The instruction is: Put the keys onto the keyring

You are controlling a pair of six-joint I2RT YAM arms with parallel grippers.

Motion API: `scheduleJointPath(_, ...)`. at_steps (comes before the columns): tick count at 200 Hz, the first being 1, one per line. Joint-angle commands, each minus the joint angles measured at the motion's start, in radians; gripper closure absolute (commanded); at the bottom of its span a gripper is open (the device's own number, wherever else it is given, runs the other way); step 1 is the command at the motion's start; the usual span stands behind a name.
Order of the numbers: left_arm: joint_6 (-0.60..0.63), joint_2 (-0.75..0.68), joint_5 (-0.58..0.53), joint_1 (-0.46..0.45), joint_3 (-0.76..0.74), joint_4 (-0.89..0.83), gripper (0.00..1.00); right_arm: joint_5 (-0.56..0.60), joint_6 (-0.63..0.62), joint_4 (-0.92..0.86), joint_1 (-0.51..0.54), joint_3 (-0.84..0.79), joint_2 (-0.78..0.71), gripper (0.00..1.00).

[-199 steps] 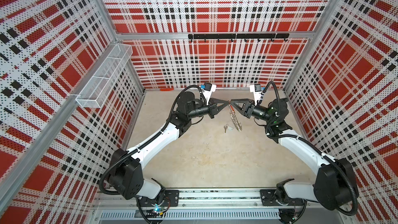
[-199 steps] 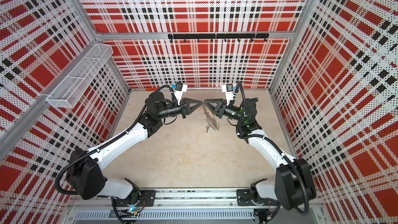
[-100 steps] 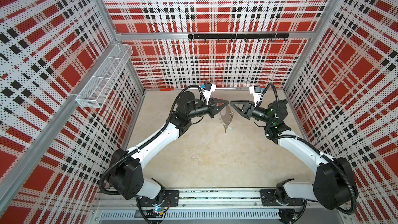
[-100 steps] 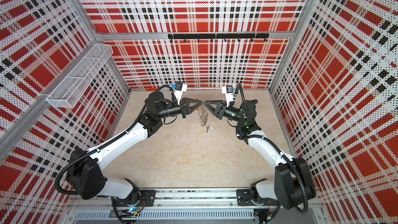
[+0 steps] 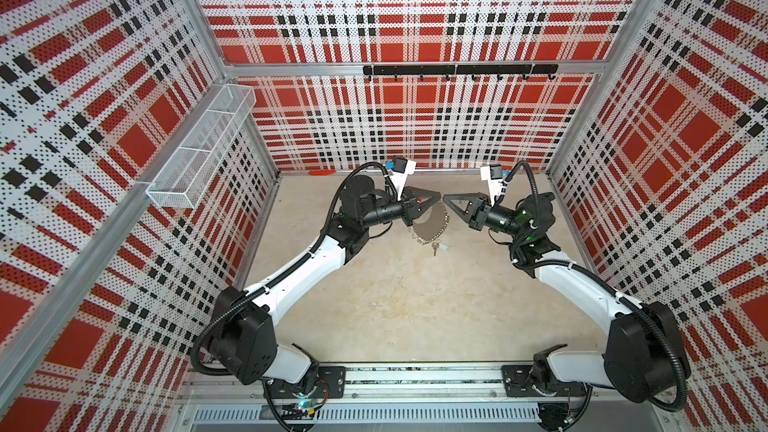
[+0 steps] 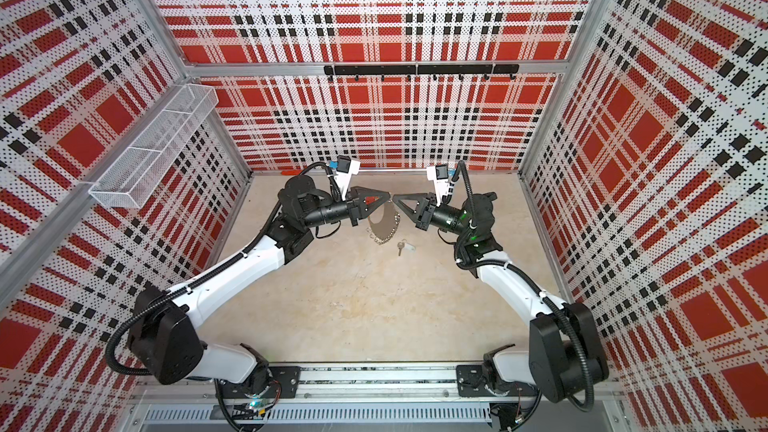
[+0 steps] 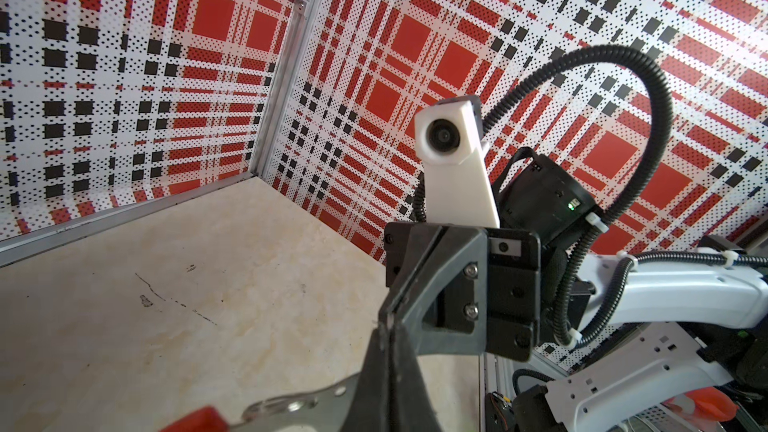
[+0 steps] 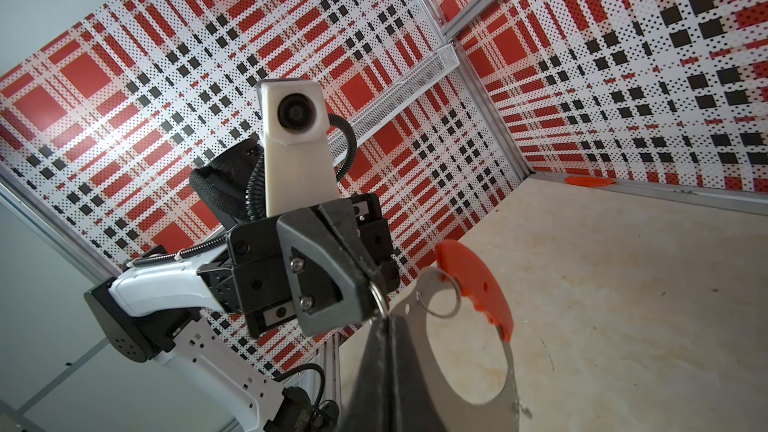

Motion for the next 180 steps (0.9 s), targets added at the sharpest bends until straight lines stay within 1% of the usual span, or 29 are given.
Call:
scheduleJointPath(1, 0.001, -0.001, 0.006, -0.008, 0.031, 0.048, 1.00, 0.006, -0.010, 0.011, 0.007, -0.012, -0.015, 1.00)
scheduleJointPath(27, 0.001, 0.002, 0.002, -0.010, 0.027, 0.048, 1.00, 0.052, -0.059, -0.046, 0.008, -0.023, -0.052, 1.00)
scheduleJointPath(58, -0.005, -0.010, -0.030, -0.012, 0.015, 0.048, 1.00, 0.163, -0.111, -0.111, 0.009, -0.039, -0.092, 1.00)
scheduleJointPath(87, -0.016, -0.009, -0.069, -0.012, 0.009, 0.053, 1.00, 0.237, -0.120, -0.094, 0.021, -0.069, -0.113, 1.00)
scheduleJointPath(91, -0.020, -0.009, -0.071, -0.013, 0.008, 0.055, 0.98, 0.244, -0.120, -0.087, 0.023, -0.075, -0.117, 1.00)
scheduleJointPath(102, -0.027, -0.011, -0.080, -0.013, 0.005, 0.057, 0.89, 0.256, -0.119, -0.067, 0.025, -0.086, -0.119, 1.00)
scheduleJointPath(123, -0.037, -0.020, -0.117, -0.009, -0.005, 0.066, 0.84, 0.275, -0.095, -0.018, 0.025, -0.107, -0.119, 1.00)
scheduleJointPath(142, -0.073, -0.026, -0.128, -0.005, -0.027, 0.114, 0.84, 0.292, -0.066, 0.038, 0.026, -0.132, -0.119, 1.00)
scheduleJointPath(144, -0.076, -0.027, -0.130, -0.005, -0.030, 0.118, 0.85, 0.293, -0.065, 0.042, 0.026, -0.133, -0.119, 1.00)
scheduleJointPath(152, -0.088, -0.027, -0.123, 0.000, -0.035, 0.131, 0.92, 0.294, -0.062, 0.055, 0.027, -0.137, -0.117, 1.00)
scheduleJointPath(160, -0.093, -0.023, -0.115, 0.000, -0.033, 0.136, 0.93, 0.290, -0.059, 0.062, 0.026, -0.137, -0.115, 1.00)
scheduleJointPath(168, -0.096, -0.020, -0.113, 0.001, -0.029, 0.137, 0.88, 0.288, -0.059, 0.062, 0.026, -0.135, -0.113, 1.00)
scheduleJointPath(180, -0.101, -0.024, -0.125, 0.008, -0.040, 0.137, 0.76, 0.297, -0.057, 0.065, 0.026, -0.137, -0.116, 1.00)
